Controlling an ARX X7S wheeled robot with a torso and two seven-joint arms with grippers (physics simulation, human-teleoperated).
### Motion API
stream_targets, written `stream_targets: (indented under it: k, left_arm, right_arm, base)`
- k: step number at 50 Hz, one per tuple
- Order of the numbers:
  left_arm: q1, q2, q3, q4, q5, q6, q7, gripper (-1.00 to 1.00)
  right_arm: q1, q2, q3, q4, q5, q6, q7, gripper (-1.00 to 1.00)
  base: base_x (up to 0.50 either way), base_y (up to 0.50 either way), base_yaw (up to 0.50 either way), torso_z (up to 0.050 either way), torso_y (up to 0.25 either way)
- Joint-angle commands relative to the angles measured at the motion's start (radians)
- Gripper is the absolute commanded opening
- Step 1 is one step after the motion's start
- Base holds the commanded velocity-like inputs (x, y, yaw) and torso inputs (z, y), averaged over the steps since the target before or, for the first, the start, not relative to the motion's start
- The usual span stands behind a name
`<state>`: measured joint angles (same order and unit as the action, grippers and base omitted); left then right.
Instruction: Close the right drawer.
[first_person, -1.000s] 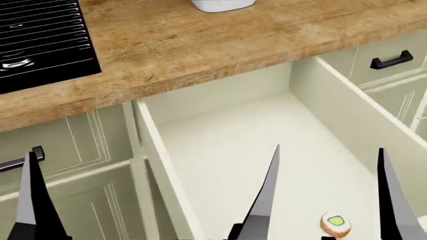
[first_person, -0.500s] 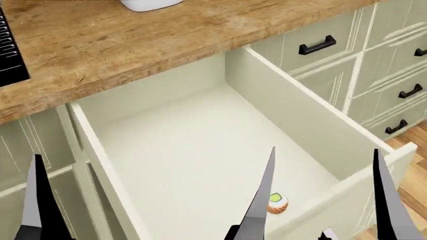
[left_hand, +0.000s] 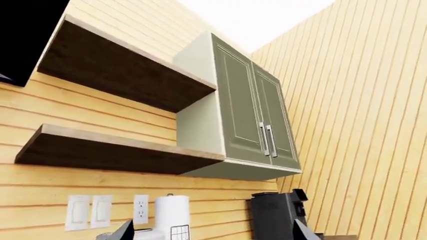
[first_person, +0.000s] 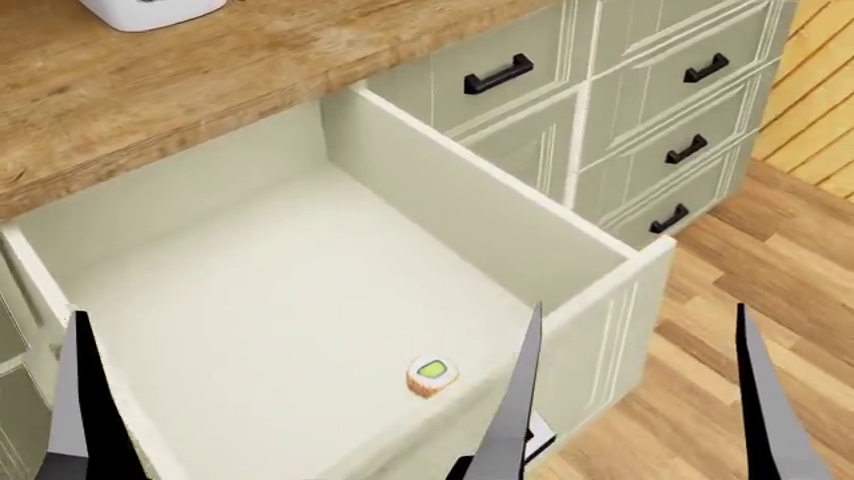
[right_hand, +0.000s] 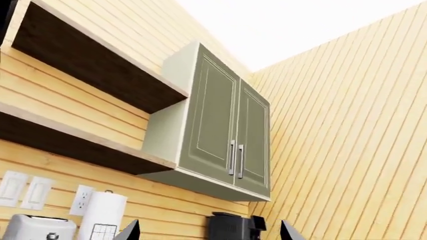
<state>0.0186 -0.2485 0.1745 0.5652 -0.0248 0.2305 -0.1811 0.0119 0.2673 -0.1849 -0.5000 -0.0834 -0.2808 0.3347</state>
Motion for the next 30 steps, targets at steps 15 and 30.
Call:
stream_targets:
  k: [15,30]
  left_arm:
    - [-0.006,-0.010,0.014,-0.003,0.004,0.005,-0.013,1.00]
    - [-0.007,-0.017,0.019,-0.004,0.005,0.008,-0.022,1.00]
  right_arm:
    - [0.006,0.008,-0.014,0.022,-0.014,-0.010,0.015,1.00]
    - [0.007,0.013,-0.019,0.038,-0.013,-0.020,0.024,1.00]
  base:
    - [-0.03,0.03,-0.50,0.000,0.000]
    - [-0.02,0.03,-0.50,0.000,0.000]
